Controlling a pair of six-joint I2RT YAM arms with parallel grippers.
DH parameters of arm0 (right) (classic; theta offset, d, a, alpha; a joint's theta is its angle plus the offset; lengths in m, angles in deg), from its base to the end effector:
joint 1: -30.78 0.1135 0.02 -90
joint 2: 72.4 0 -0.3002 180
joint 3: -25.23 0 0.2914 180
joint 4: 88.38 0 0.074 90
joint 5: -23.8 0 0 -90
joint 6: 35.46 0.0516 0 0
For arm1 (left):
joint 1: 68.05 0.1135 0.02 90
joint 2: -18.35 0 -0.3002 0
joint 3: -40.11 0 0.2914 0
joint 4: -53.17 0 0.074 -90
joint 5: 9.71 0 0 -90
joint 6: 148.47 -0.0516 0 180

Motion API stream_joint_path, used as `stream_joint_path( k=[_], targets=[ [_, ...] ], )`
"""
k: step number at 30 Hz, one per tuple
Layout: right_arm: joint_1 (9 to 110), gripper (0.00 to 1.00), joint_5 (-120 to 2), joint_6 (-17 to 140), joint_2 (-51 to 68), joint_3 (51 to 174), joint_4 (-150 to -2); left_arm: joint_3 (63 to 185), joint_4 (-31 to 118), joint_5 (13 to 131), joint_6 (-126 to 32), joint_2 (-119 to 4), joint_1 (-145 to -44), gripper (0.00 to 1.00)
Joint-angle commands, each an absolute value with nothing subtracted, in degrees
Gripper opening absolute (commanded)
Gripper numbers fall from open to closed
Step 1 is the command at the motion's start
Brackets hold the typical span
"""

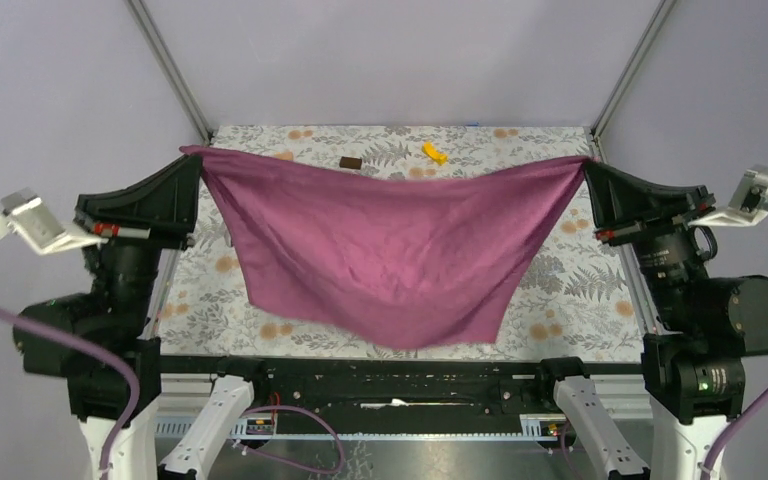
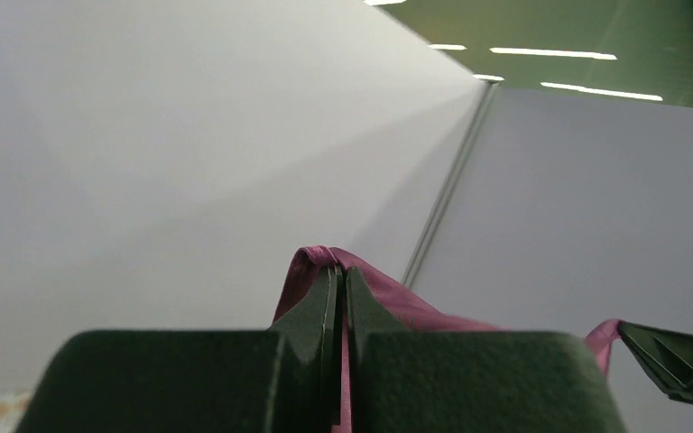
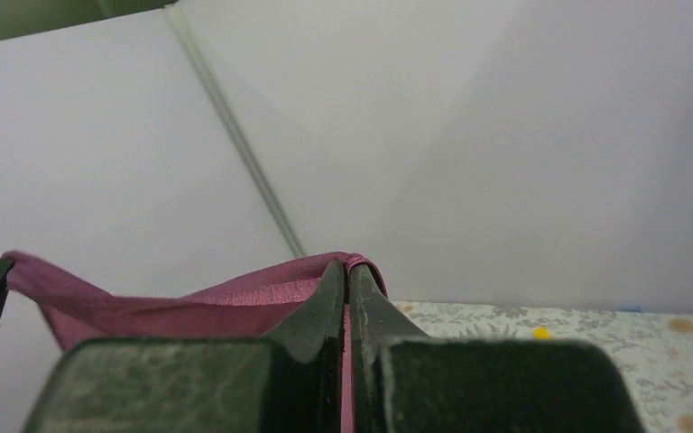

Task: Fold the napkin into a case and place the utensils inside
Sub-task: Flatten the napkin at the center of the board, then fold and flatten the napkin at the center of the board.

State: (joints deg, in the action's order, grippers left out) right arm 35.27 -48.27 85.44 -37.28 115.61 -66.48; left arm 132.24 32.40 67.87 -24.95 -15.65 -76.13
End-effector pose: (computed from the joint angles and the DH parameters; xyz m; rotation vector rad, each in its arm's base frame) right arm 0.0419 0.0192 0.5933 -0.0567 1.0435 0.7164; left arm 0.0221 -0.0143 0.6043 -0.0053 0.9624 -0.7704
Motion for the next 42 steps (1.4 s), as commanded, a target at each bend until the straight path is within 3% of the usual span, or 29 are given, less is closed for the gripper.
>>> stream_joint_path(
  k=[1, 7, 14, 21, 26, 34, 42],
  targets=[
    [35.2, 0.00, -61.5, 84.0, -31.3, 115.8, -63.1, 129.0, 29.6, 76.1, -22.8, -22.1, -75.9, 0.00],
    [35.1, 0.00, -69.4, 80.7, -19.3, 110.5, -64.3, 123.3, 29.5, 78.1, -19.8, -34.5, -75.8, 0.00],
    [35.1, 0.00, -72.0, 77.5, -2.0, 105.2, -75.7, 118.4, 40.8, 73.1, -18.7, -53.8, -75.7, 0.00],
    [35.0, 0.00, -68.3, 75.6, 19.0, 111.0, -83.2, 120.0, 55.1, 66.1, -16.7, -75.6, -75.3, 0.00],
    [35.0, 0.00, -63.8, 74.5, 27.4, 116.4, -82.3, 126.0, 54.4, 63.4, -15.5, -84.2, -74.9, 0.00],
    [35.1, 0.00, -60.8, 75.5, 27.2, 115.6, -73.9, 128.5, 42.6, 56.9, -16.4, -86.1, -73.4, 0.00],
    [35.0, 0.00, -61.0, 80.5, 16.0, 102.7, -62.9, 115.6, 31.9, 52.0, -19.1, -77.8, -73.5, 0.00]
  ],
)
